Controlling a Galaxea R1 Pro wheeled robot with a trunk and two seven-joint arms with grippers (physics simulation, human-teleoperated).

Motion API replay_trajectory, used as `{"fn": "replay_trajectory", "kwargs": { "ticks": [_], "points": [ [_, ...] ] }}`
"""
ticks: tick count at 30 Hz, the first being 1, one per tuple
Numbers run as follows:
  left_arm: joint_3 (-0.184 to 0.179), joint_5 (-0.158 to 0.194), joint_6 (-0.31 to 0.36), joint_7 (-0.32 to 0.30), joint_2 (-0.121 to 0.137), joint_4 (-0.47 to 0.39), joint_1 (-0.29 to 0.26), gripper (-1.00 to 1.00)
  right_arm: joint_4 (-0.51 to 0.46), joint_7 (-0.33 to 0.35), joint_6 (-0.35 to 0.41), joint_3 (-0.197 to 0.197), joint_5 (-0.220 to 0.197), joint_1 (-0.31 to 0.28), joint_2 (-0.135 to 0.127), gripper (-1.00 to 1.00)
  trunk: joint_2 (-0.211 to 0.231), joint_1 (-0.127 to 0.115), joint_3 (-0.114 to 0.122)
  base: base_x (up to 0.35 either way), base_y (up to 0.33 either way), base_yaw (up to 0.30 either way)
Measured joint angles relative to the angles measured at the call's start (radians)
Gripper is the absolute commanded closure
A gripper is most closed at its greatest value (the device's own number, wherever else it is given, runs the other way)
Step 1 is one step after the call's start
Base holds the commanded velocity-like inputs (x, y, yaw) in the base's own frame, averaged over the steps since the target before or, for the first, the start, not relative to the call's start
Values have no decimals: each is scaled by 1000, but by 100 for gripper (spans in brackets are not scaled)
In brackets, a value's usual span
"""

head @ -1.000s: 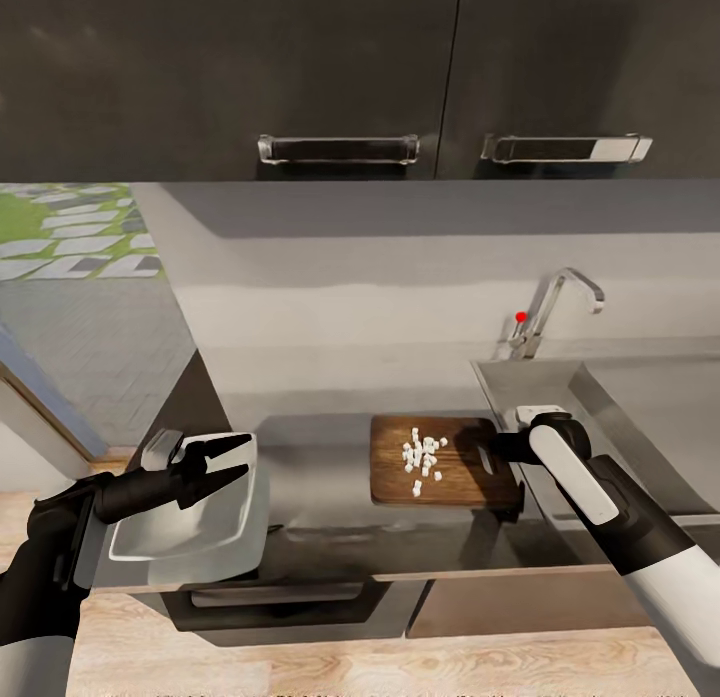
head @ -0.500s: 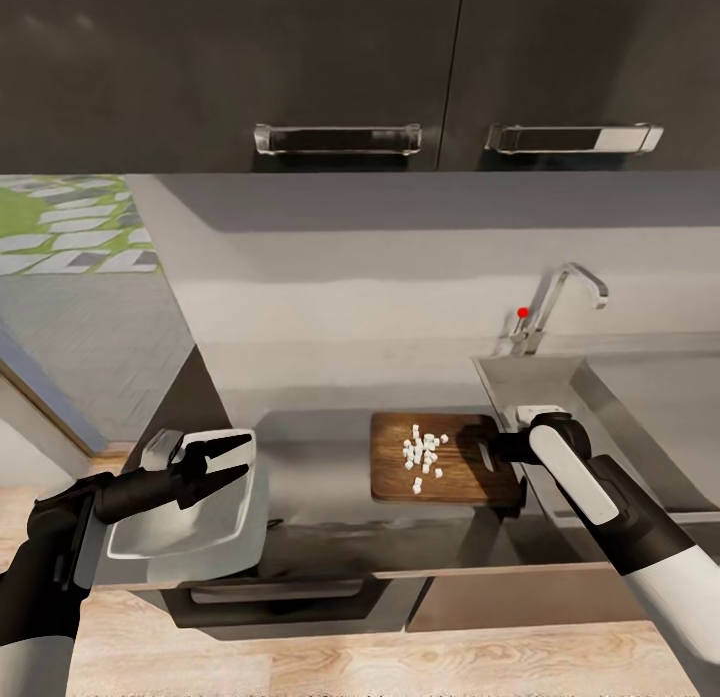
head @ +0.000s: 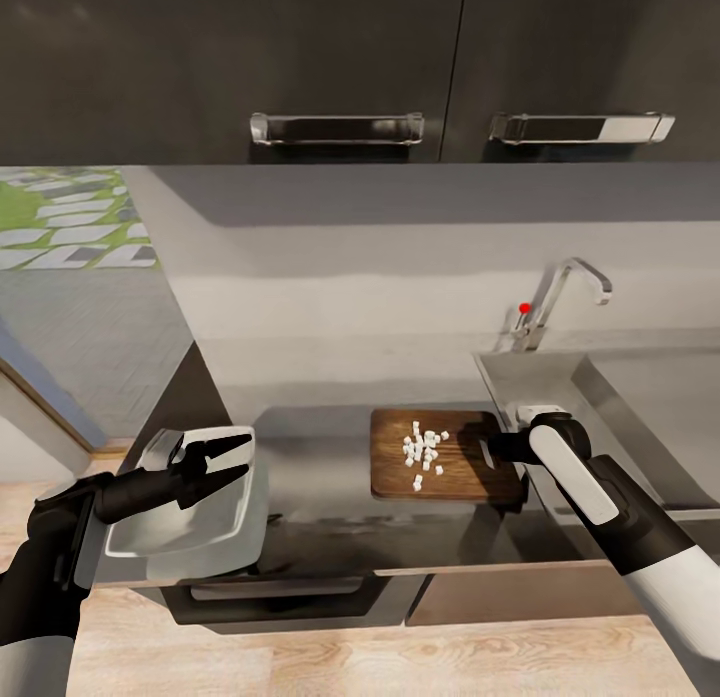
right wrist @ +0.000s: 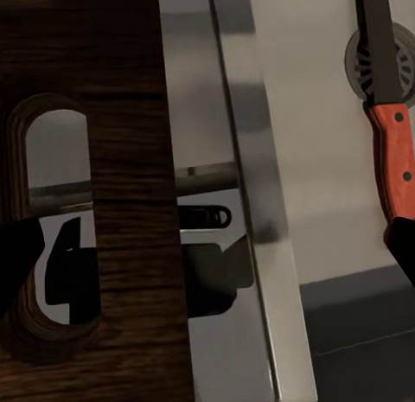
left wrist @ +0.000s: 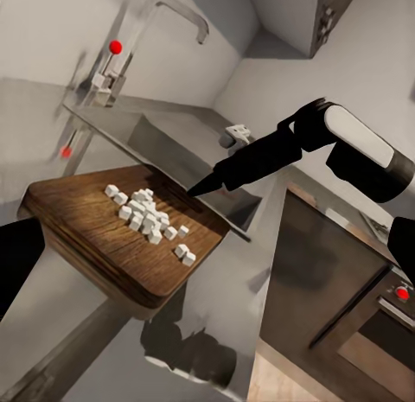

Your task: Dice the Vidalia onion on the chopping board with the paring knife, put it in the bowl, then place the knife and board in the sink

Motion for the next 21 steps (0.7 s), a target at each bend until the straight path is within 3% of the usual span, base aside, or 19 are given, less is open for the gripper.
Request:
{"fn": "replay_trajectory", "kwargs": {
  "ticks": [21],
  "points": [
    [0,0,0,0,0,0,0,-100,1,0,0,0,0,0,0,-100,0,0,-21,0,0,0]
  ]
}}
